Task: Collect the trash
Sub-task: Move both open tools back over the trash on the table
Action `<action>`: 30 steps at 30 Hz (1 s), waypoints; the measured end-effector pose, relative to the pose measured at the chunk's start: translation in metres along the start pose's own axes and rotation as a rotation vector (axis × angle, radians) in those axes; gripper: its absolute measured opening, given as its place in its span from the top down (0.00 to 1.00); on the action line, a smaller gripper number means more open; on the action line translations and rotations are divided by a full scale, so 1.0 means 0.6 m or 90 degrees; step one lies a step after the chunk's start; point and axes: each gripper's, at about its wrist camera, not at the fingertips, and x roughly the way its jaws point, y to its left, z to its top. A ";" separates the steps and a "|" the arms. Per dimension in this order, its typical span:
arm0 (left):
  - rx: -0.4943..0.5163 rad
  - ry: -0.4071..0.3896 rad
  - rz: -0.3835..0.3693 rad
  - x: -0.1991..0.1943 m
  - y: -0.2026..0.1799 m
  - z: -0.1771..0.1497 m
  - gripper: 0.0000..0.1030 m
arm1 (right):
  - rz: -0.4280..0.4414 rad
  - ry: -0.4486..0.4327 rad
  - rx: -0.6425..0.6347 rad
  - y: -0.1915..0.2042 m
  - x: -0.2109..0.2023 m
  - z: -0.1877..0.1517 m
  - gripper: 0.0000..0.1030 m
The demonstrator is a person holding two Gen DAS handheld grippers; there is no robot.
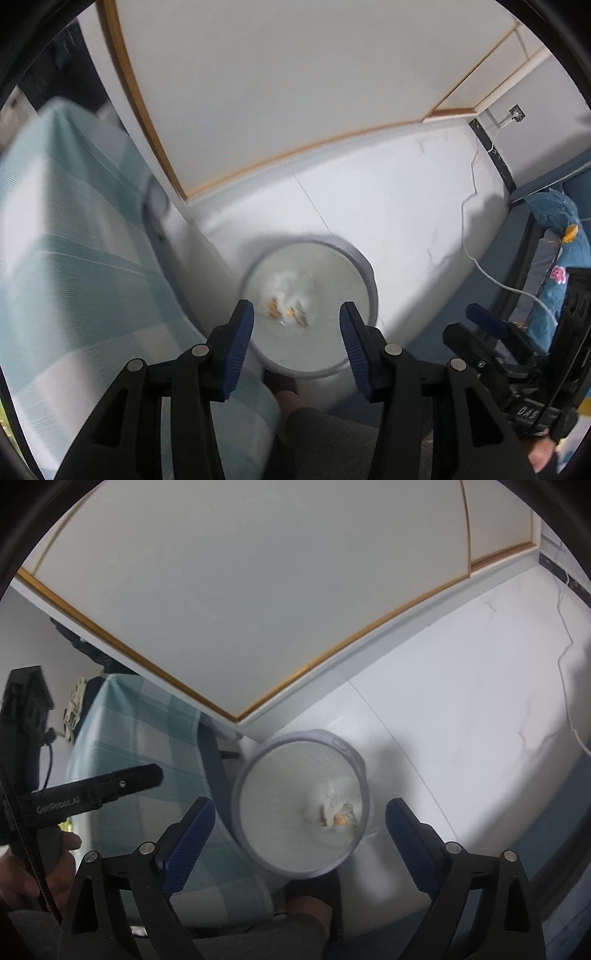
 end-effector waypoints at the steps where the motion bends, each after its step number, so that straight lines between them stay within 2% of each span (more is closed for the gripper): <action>1: 0.001 -0.014 0.013 -0.012 0.001 -0.002 0.54 | -0.003 -0.010 -0.006 0.006 -0.011 0.001 0.09; 3: -0.006 -0.052 0.022 -0.044 0.008 -0.007 0.45 | -0.003 -0.026 -0.016 0.020 -0.030 0.001 0.09; 9: -0.019 -0.175 0.052 -0.152 0.026 -0.032 0.38 | 0.001 -0.096 -0.070 0.079 -0.108 0.006 0.09; 13: -0.036 -0.245 0.061 -0.212 0.053 -0.055 0.33 | 0.007 -0.150 -0.121 0.140 -0.164 0.005 0.09; 15: -0.053 -0.285 0.067 -0.240 0.074 -0.068 0.27 | 0.008 -0.183 -0.147 0.180 -0.193 0.002 0.09; 18: -0.081 -0.343 0.079 -0.281 0.104 -0.087 0.26 | 0.018 -0.220 -0.174 0.229 -0.221 -0.005 0.09; 21: -0.107 -0.385 0.109 -0.319 0.139 -0.109 0.21 | 0.048 -0.252 -0.203 0.284 -0.246 -0.015 0.09; 26: -0.143 -0.455 0.182 -0.376 0.196 -0.156 0.20 | 0.089 -0.293 -0.269 0.385 -0.265 -0.041 0.05; 30: -0.196 -0.476 0.188 -0.412 0.265 -0.186 0.20 | 0.123 -0.303 -0.305 0.456 -0.259 -0.065 0.04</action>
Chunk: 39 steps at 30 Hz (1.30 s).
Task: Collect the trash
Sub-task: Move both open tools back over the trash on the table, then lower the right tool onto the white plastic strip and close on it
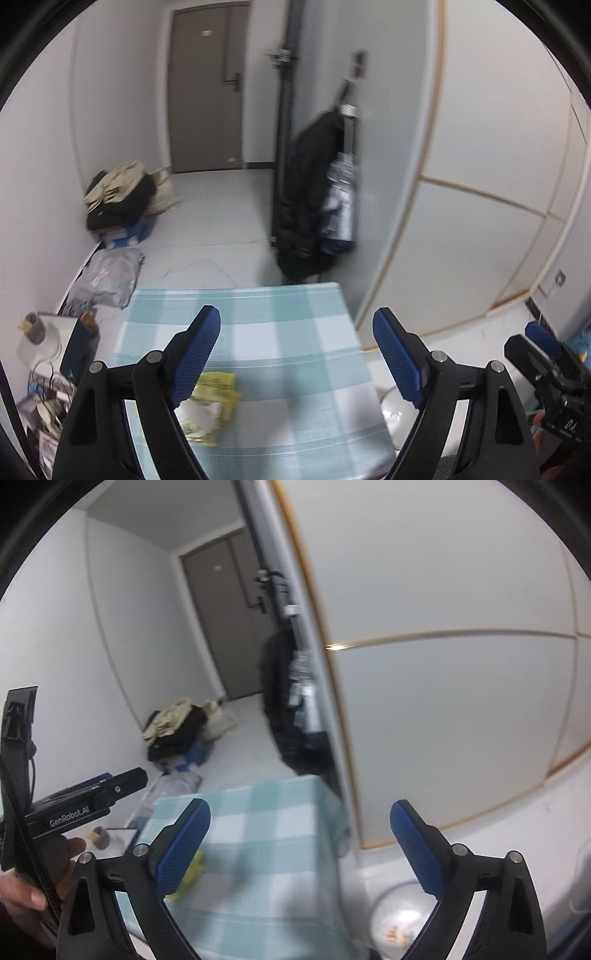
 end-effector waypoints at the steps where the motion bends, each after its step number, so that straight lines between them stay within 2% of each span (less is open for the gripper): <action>1: -0.008 -0.004 0.002 -0.003 0.008 -0.001 0.20 | 0.008 0.000 -0.007 0.017 0.006 0.000 0.04; 7: -0.061 -0.055 0.036 -0.031 0.090 -0.005 0.20 | 0.069 0.013 -0.083 0.128 0.046 -0.001 0.01; 9: -0.079 -0.058 0.051 -0.027 0.113 -0.009 0.20 | 0.079 0.022 -0.107 0.165 0.064 -0.012 0.00; 16: -0.124 -0.046 0.074 -0.007 0.199 -0.037 0.20 | 0.110 0.069 -0.129 0.236 0.124 -0.051 0.00; 21: -0.169 -0.028 0.058 0.000 0.256 -0.060 0.20 | 0.134 0.097 -0.147 0.277 0.155 -0.064 0.00; 33: -0.229 0.002 0.024 0.016 0.331 -0.075 0.20 | 0.167 0.183 -0.288 0.372 0.261 -0.095 0.00; 37: -0.227 0.014 0.036 0.022 0.340 -0.074 0.20 | 0.191 0.242 -0.321 0.391 0.310 -0.116 0.01; 39: -0.229 0.021 0.038 0.028 0.343 -0.075 0.20 | 0.203 0.281 -0.335 0.399 0.335 -0.133 0.07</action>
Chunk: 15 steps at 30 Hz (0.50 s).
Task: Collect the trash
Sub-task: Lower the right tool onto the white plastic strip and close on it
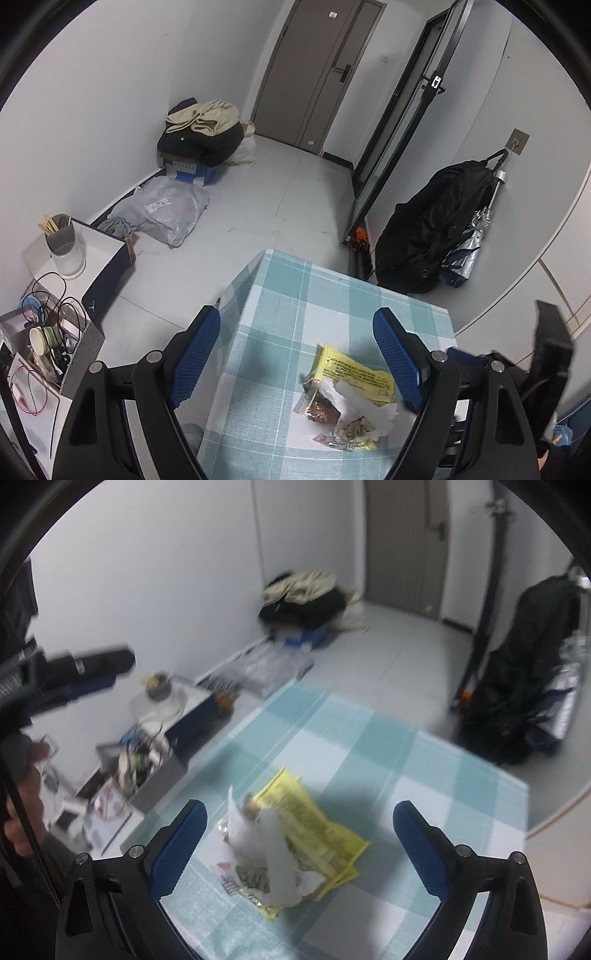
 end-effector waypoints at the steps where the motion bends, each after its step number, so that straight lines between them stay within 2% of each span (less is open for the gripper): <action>1: -0.003 0.005 -0.002 0.003 0.002 0.000 0.20 | 0.007 0.018 -0.005 0.003 0.014 -0.001 0.10; 3: -0.010 0.018 -0.008 0.009 0.004 -0.001 0.20 | 0.025 0.047 -0.013 0.006 0.037 -0.004 0.22; 4: -0.013 0.022 -0.009 0.011 0.005 -0.001 0.20 | 0.033 0.063 -0.017 0.008 0.050 -0.007 0.24; 9: -0.021 0.045 -0.010 0.024 0.008 0.000 0.20 | 0.037 0.120 -0.022 0.005 0.094 -0.020 0.47; 13: -0.018 0.053 -0.005 0.029 0.008 -0.001 0.20 | 0.059 0.143 -0.022 -0.001 0.104 -0.031 0.52; 15: -0.015 0.059 -0.006 0.033 0.007 -0.002 0.20 | 0.066 0.162 -0.024 -0.003 0.111 -0.037 0.61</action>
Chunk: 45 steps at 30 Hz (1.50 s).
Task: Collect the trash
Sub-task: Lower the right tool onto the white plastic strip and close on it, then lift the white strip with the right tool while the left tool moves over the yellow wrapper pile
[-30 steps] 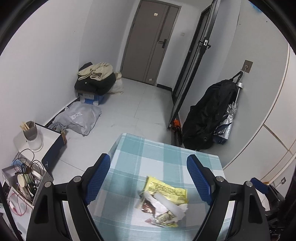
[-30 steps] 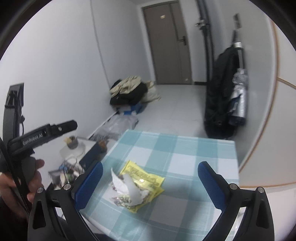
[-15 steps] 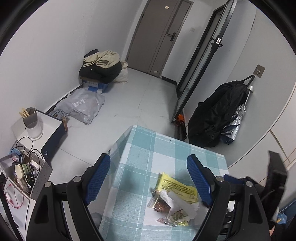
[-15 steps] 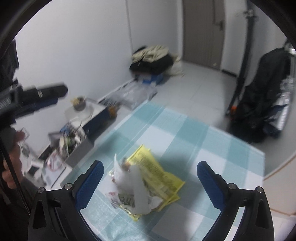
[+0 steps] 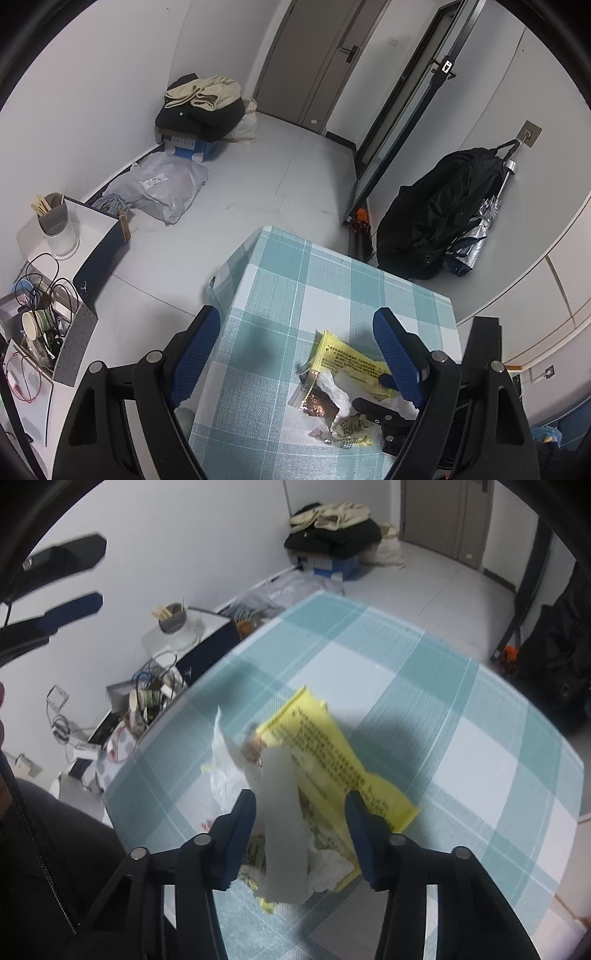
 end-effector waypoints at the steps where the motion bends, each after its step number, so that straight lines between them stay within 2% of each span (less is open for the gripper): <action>1: 0.000 0.003 -0.001 0.003 0.000 0.000 0.20 | 0.005 0.011 -0.001 -0.001 0.005 -0.002 0.63; 4: -0.007 0.015 -0.008 0.009 0.000 -0.002 0.20 | 0.020 0.023 0.011 -0.005 0.010 -0.003 0.69; 6: -0.005 0.020 -0.008 0.012 -0.001 -0.003 0.20 | 0.024 0.017 0.008 -0.002 0.006 -0.001 0.80; 11: 0.005 0.032 0.002 0.020 -0.004 -0.007 0.20 | 0.013 0.010 -0.016 0.010 0.001 0.001 0.84; 31: 0.006 0.066 0.018 0.045 -0.009 -0.017 0.20 | -0.008 -0.044 -0.018 0.011 -0.058 -0.009 0.85; 41: 0.018 0.105 0.024 0.071 -0.017 -0.032 0.20 | 0.000 -0.088 0.033 -0.035 -0.101 -0.016 0.85; 45: 0.042 0.138 0.006 0.089 -0.036 -0.045 0.20 | -0.004 -0.105 0.060 -0.066 -0.120 -0.023 0.85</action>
